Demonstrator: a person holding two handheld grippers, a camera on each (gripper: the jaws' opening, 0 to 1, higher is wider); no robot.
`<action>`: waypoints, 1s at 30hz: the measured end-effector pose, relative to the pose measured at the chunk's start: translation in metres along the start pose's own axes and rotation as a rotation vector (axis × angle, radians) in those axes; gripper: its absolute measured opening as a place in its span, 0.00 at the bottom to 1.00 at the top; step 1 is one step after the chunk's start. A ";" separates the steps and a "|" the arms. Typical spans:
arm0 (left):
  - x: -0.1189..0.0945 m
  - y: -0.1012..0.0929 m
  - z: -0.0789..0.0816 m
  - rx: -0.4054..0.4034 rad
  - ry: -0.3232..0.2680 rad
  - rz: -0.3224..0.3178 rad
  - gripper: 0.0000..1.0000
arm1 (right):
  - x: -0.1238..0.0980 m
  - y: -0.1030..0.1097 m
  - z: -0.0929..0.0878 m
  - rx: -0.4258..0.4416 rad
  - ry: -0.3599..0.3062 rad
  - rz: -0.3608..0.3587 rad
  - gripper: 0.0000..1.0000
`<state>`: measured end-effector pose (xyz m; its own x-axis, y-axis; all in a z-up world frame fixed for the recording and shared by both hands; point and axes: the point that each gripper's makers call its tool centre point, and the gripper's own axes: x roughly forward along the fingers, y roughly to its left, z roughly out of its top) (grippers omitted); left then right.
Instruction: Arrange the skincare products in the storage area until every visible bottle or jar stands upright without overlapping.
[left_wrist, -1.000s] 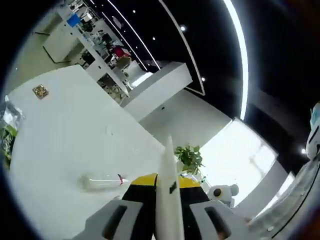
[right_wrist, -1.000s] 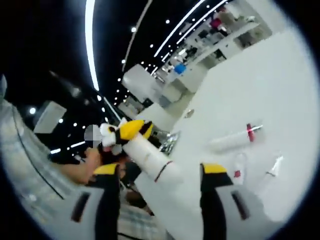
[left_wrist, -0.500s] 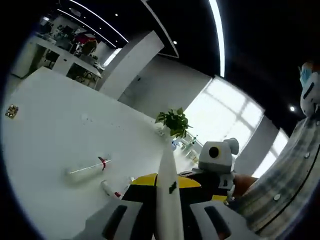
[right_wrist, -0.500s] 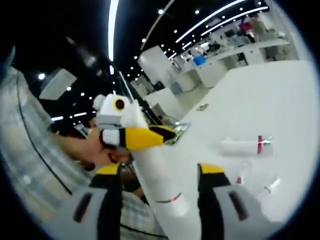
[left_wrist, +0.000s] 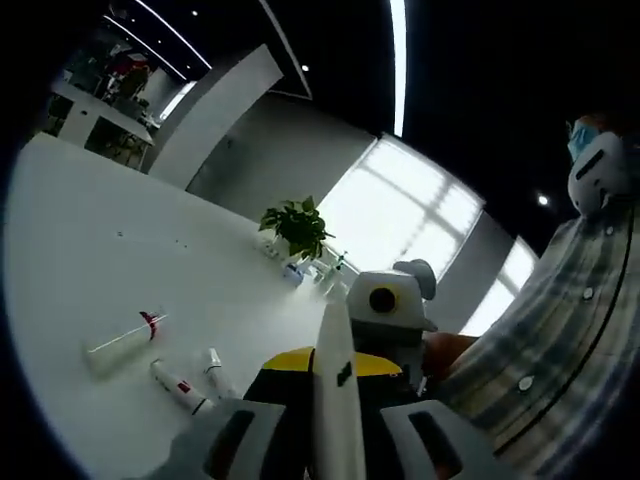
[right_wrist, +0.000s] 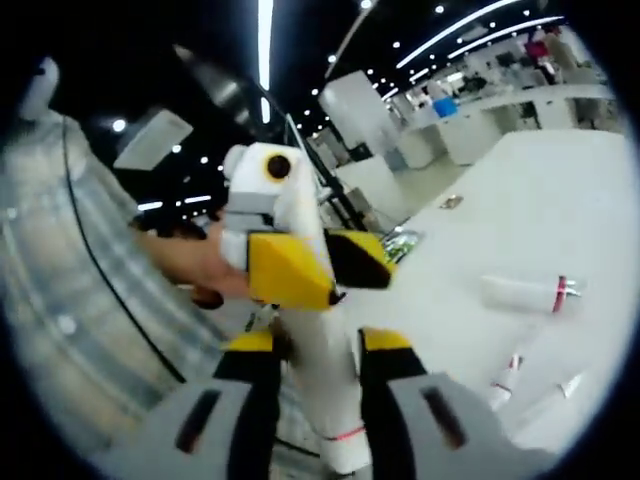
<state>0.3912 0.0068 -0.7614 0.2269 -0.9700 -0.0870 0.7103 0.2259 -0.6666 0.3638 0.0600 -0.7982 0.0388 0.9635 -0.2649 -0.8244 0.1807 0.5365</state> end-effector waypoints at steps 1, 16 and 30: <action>0.001 -0.003 0.000 0.007 0.004 -0.011 0.11 | 0.000 0.003 0.001 0.001 -0.005 0.015 0.27; 0.002 -0.038 -0.002 0.016 0.043 -0.175 0.12 | -0.007 0.034 0.006 -0.045 -0.042 0.109 0.19; 0.009 -0.033 0.014 0.038 -0.044 -0.111 0.22 | -0.012 0.023 0.011 -0.160 -0.109 -0.009 0.12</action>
<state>0.3790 -0.0082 -0.7298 0.1737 -0.9846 0.0190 0.7570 0.1212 -0.6420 0.3505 0.0552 -0.7735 0.1002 0.9792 -0.1762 -0.9027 0.1640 0.3979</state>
